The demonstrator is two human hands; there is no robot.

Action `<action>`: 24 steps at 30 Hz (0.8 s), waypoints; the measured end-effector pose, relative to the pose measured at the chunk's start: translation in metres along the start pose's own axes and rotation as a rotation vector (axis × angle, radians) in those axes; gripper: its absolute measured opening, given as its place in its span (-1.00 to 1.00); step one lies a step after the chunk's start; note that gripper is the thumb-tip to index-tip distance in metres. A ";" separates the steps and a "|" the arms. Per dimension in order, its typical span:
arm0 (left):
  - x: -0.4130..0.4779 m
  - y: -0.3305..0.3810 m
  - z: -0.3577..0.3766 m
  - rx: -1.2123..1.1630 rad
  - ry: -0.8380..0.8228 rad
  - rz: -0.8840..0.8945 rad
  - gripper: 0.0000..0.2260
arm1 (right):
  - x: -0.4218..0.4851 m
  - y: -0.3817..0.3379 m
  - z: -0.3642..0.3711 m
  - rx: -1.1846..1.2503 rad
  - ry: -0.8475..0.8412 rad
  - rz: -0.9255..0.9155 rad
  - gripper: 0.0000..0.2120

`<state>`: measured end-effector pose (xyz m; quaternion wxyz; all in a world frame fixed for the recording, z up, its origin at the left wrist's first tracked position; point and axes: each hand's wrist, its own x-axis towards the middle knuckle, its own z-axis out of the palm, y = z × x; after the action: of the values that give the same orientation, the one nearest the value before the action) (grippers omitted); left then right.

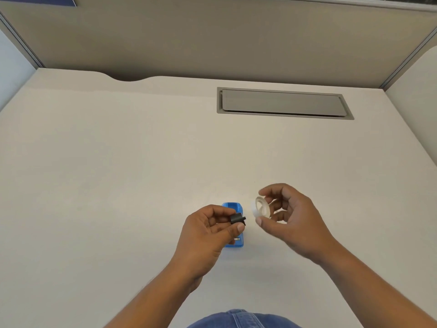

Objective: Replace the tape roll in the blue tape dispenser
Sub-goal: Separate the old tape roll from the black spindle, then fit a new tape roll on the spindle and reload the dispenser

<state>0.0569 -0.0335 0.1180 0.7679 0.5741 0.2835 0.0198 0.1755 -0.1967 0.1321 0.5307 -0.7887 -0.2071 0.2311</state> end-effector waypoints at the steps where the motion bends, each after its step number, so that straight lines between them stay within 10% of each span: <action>1: 0.001 0.000 -0.001 0.004 0.007 -0.005 -0.78 | 0.008 0.003 -0.003 -0.052 0.022 0.010 -0.64; 13: 0.010 -0.007 -0.005 -0.010 0.038 -0.080 -0.76 | 0.087 0.068 0.003 -0.584 0.047 0.138 -0.63; 24: 0.014 -0.011 -0.010 0.000 0.047 -0.108 -0.77 | 0.084 0.079 0.011 -0.596 0.050 0.200 -0.41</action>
<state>0.0604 -0.0235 0.1002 0.7611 0.5572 0.3319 -0.0083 0.2432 -0.1685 0.0424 0.2558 -0.9315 -0.1737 0.1917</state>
